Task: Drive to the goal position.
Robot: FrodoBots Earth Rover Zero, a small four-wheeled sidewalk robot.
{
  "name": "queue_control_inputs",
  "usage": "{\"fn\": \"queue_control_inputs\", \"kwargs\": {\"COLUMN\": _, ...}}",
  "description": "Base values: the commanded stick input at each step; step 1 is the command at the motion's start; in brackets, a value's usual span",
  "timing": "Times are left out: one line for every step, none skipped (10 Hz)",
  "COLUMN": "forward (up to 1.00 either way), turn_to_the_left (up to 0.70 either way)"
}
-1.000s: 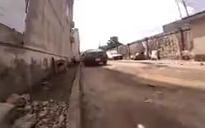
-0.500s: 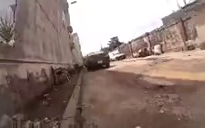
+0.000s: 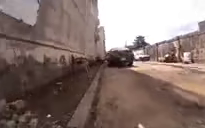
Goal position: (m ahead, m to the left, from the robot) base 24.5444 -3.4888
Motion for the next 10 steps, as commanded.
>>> {"fn": "queue_control_inputs", "kwargs": {"forward": -0.85, "turn_to_the_left": 0.0}}
{"fn": "queue_control_inputs", "kwargs": {"forward": -0.85, "turn_to_the_left": 0.0}}
{"fn": "queue_control_inputs", "kwargs": {"forward": -0.85, "turn_to_the_left": 0.0}}
{"fn": "queue_control_inputs", "kwargs": {"forward": -0.56, "turn_to_the_left": 0.0}}
{"fn": "queue_control_inputs", "kwargs": {"forward": 0.0, "turn_to_the_left": 0.0}}
{"fn": "queue_control_inputs", "kwargs": {"forward": 0.0, "turn_to_the_left": 0.0}}
{"fn": "queue_control_inputs", "kwargs": {"forward": 0.0, "turn_to_the_left": 0.0}}
{"fn": "queue_control_inputs", "kwargs": {"forward": 0.0, "turn_to_the_left": 0.0}}
{"fn": "queue_control_inputs", "kwargs": {"forward": 0.0, "turn_to_the_left": 0.0}}
{"fn": "queue_control_inputs", "kwargs": {"forward": 0.0, "turn_to_the_left": 0.0}}
